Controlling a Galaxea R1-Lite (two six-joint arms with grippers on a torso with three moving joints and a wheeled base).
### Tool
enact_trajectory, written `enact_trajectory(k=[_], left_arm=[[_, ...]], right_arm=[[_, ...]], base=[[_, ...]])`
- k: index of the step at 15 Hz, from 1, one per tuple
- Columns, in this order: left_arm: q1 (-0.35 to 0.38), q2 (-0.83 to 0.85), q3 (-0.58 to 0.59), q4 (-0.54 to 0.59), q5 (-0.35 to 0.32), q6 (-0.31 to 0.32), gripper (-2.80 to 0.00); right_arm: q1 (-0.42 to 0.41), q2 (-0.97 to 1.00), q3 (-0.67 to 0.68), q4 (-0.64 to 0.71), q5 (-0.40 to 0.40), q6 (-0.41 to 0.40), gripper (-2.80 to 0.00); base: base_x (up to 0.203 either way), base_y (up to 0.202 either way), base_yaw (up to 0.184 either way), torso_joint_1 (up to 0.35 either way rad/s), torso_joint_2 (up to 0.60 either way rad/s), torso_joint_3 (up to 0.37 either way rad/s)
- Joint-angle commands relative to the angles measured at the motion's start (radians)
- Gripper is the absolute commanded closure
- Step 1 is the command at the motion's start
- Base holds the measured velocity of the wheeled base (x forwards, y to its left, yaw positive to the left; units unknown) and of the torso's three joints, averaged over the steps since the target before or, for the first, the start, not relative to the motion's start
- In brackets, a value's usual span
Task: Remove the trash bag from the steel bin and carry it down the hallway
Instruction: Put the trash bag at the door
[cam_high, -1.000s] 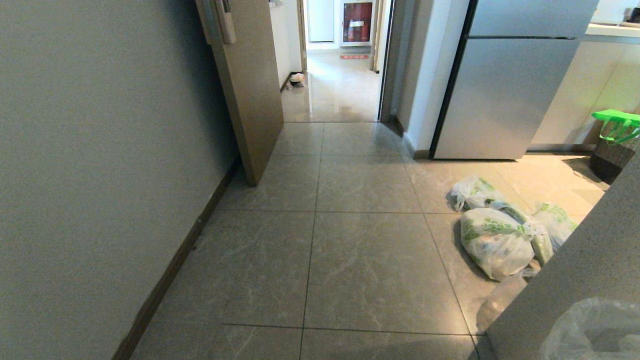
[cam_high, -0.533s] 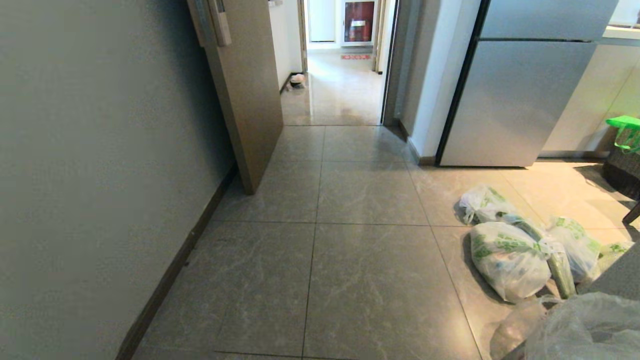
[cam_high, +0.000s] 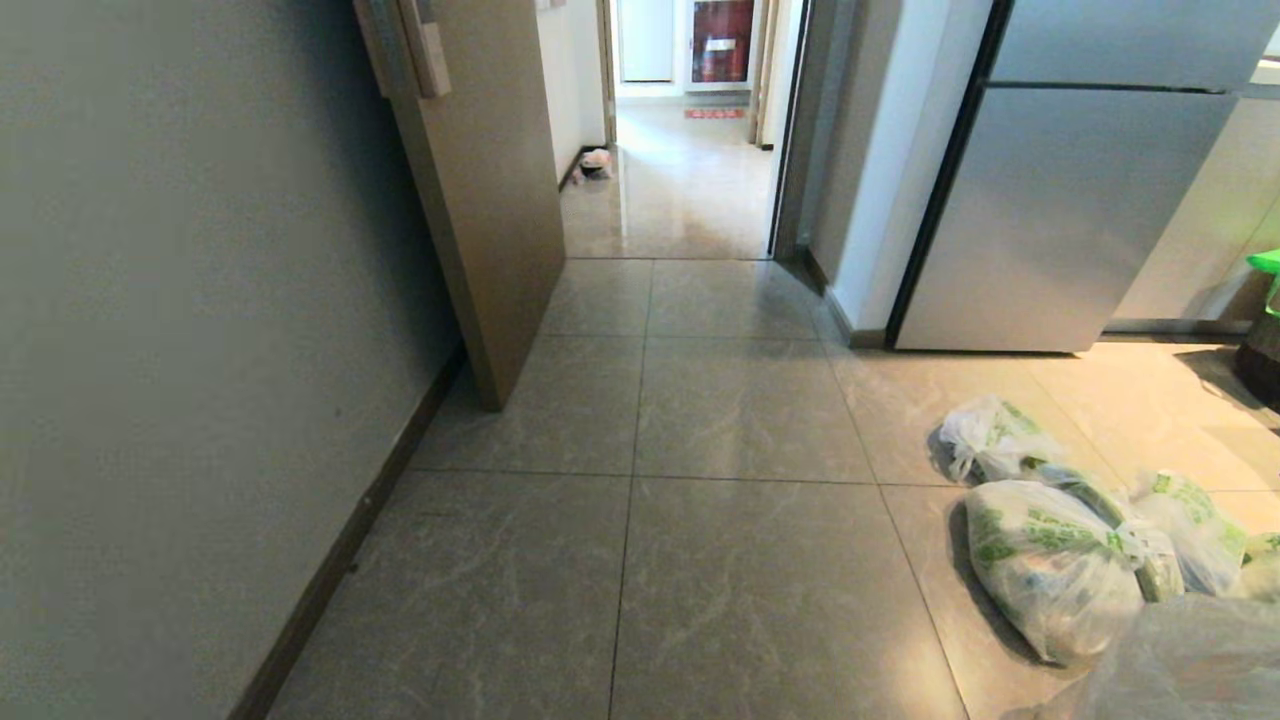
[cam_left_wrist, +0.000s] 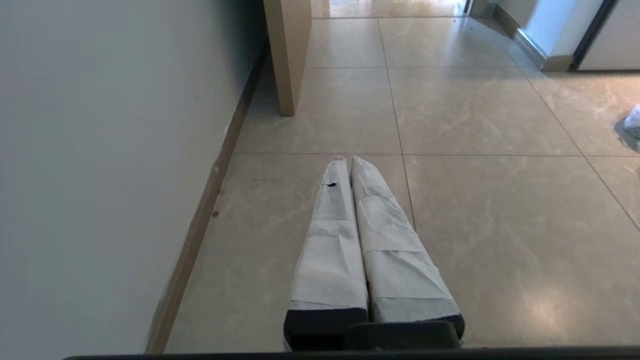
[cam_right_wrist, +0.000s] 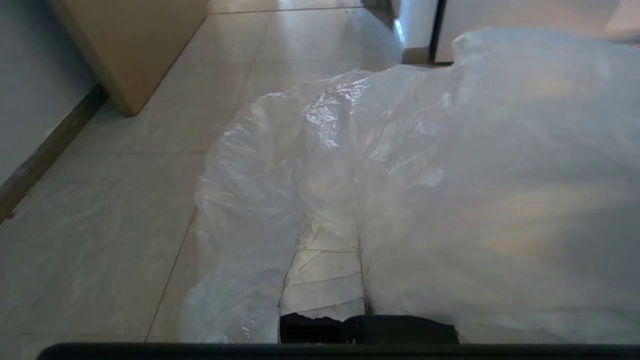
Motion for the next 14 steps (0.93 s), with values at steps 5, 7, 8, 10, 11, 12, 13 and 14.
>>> enact_trajectory(k=[5, 7, 8, 10, 11, 12, 13, 14], left_arm=[[0.000, 0.000, 0.000, -0.001, 0.000, 0.000, 0.00], [0.000, 0.000, 0.000, -0.001, 0.000, -0.005, 0.00], [0.000, 0.000, 0.000, -0.001, 0.000, -0.008, 0.00], [0.000, 0.000, 0.000, -0.001, 0.000, -0.006, 0.00], [0.000, 0.000, 0.000, -0.001, 0.000, -0.008, 0.00], [0.000, 0.000, 0.000, -0.001, 0.000, -0.008, 0.00], [0.000, -0.001, 0.000, -0.001, 0.000, -0.008, 0.00], [0.000, -0.001, 0.000, -0.001, 0.000, -0.008, 0.00]], right_arm=[[0.001, 0.000, 0.003, 0.000, 0.000, 0.000, 0.00], [0.001, 0.000, 0.003, 0.000, 0.000, 0.000, 0.00], [0.001, 0.000, 0.003, 0.000, 0.000, 0.000, 0.00], [0.001, 0.000, 0.003, 0.000, 0.000, 0.000, 0.00], [0.001, 0.000, 0.003, 0.000, 0.000, 0.000, 0.00], [0.001, 0.000, 0.003, 0.000, 0.000, 0.000, 0.00], [0.001, 0.000, 0.003, 0.000, 0.000, 0.000, 0.00], [0.001, 0.000, 0.003, 0.000, 0.000, 0.000, 0.00]], base=[[0.190, 0.000, 0.002, 0.002, 0.00, 0.003], [0.189, 0.000, 0.001, 0.001, 0.00, 0.005], [0.190, 0.000, 0.001, 0.007, 0.00, 0.002], [0.194, 0.000, 0.001, 0.005, 0.00, 0.004], [0.198, 0.000, 0.003, 0.003, 0.00, 0.005], [0.188, 0.000, 0.000, 0.005, 0.00, 0.002], [0.194, 0.000, 0.000, -0.002, 0.00, 0.002], [0.188, 0.000, -0.001, 0.007, 0.00, 0.002]])
